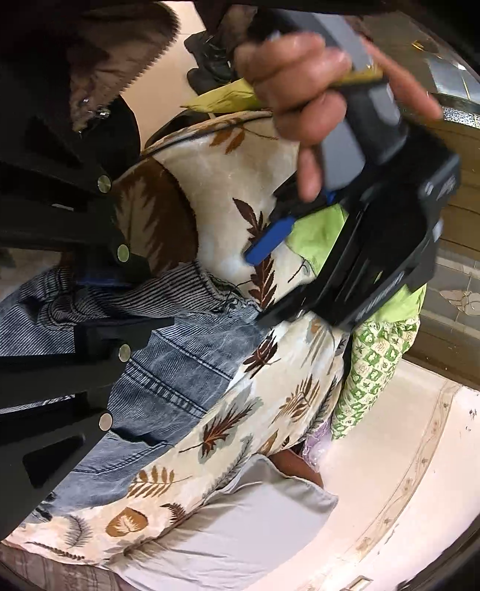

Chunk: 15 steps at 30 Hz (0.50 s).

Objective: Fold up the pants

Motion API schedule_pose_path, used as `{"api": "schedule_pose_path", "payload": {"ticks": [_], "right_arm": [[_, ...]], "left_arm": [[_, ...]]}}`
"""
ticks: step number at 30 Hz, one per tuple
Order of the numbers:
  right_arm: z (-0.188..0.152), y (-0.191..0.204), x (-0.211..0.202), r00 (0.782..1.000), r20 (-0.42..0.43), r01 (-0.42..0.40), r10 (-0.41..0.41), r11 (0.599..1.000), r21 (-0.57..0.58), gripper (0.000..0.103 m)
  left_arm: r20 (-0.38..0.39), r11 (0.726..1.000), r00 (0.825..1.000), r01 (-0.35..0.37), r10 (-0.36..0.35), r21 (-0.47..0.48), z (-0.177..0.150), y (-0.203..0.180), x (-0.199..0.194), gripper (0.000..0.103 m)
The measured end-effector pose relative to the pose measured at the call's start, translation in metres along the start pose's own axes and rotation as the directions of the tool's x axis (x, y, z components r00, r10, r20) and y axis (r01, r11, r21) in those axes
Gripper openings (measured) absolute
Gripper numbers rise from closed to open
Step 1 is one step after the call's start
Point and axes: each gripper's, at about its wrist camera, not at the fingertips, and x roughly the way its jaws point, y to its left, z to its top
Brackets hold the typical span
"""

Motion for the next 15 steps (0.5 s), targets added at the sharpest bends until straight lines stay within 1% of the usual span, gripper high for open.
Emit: {"api": "schedule_pose_path", "payload": {"ticks": [2,3,4,5,6,7,9,13,15], "right_arm": [[-0.002,0.000,-0.001,1.000,-0.005,-0.006,0.006,1.000,0.001,0.010],[-0.002,0.001,0.000,1.000,-0.004,-0.008,0.008,1.000,0.001,0.010],[-0.002,0.000,-0.001,1.000,-0.003,-0.009,0.009,1.000,0.004,0.010],[-0.002,-0.001,-0.003,1.000,0.001,-0.015,0.015,1.000,0.012,0.010],[-0.002,-0.003,-0.006,1.000,0.007,-0.022,0.022,0.999,0.027,0.010],[-0.003,-0.006,-0.008,1.000,0.013,-0.027,0.027,0.999,0.042,0.010],[-0.005,-0.017,-0.015,0.999,0.030,-0.045,0.043,0.995,0.088,0.010],[-0.014,-0.036,-0.034,0.995,0.068,-0.083,0.072,0.982,0.170,0.010],[-0.018,-0.046,-0.040,0.993,0.083,-0.094,0.079,0.976,0.197,0.010]], "left_arm": [[-0.060,0.997,0.996,0.069,-0.070,-0.018,0.005,-0.004,0.023,0.062],[-0.066,0.996,0.994,0.091,-0.093,-0.025,0.005,-0.005,0.028,0.060],[-0.065,0.992,0.991,0.120,-0.121,-0.025,0.005,-0.008,0.032,0.055],[-0.044,0.992,0.991,0.126,-0.126,-0.007,0.005,-0.015,0.033,0.036],[-0.036,0.993,0.993,0.114,-0.114,0.013,0.005,-0.020,0.033,0.026],[-0.027,0.995,0.995,0.098,-0.097,0.033,0.005,-0.026,0.033,0.025],[-0.003,0.996,0.999,0.047,-0.047,0.081,0.001,-0.040,0.031,0.016],[0.035,0.986,0.999,-0.014,0.009,0.165,-0.008,-0.071,0.029,0.016],[0.048,0.980,0.999,-0.030,0.021,0.195,-0.013,-0.089,0.030,0.015]]}}
